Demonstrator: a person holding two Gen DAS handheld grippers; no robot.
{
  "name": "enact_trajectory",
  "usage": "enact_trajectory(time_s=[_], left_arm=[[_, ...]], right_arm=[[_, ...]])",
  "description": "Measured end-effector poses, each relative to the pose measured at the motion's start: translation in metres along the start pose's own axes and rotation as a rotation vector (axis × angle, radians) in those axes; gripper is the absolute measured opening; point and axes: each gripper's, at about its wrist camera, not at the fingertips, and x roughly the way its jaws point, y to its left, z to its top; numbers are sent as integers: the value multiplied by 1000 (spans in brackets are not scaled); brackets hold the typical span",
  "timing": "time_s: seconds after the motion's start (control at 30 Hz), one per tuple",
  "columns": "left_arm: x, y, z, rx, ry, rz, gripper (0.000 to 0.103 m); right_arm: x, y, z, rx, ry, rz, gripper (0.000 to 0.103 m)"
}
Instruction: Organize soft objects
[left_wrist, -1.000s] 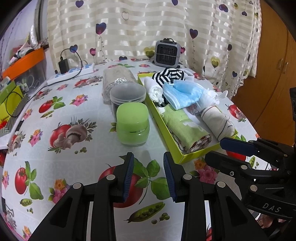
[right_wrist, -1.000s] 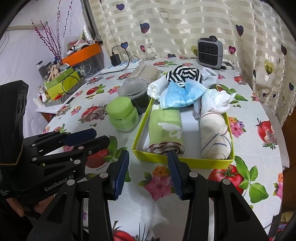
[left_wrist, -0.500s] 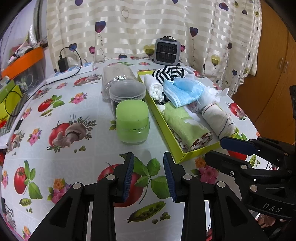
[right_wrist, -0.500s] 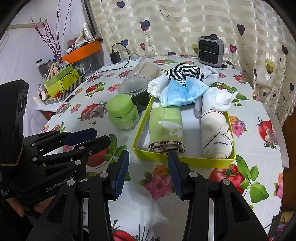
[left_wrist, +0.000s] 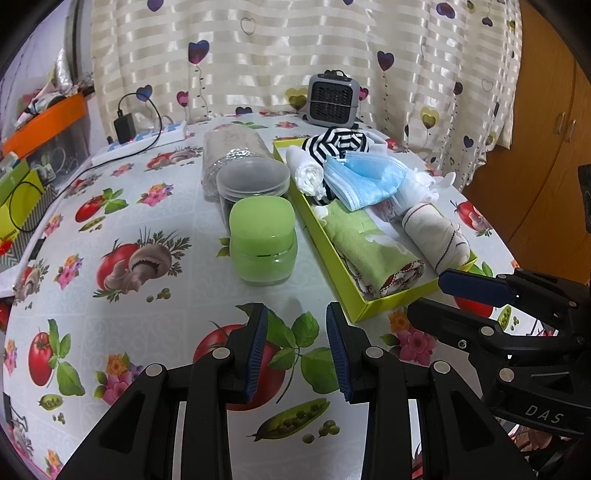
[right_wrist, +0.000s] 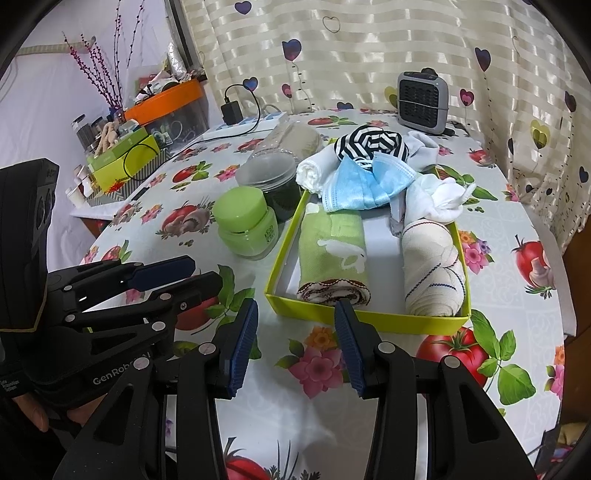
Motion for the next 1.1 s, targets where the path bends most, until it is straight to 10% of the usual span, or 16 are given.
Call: enact_trajectory(time_s=[1.1], left_arm=[[0, -3, -1, 6, 4, -8, 32]], right_arm=[[1, 3, 0, -3, 4, -4, 44]])
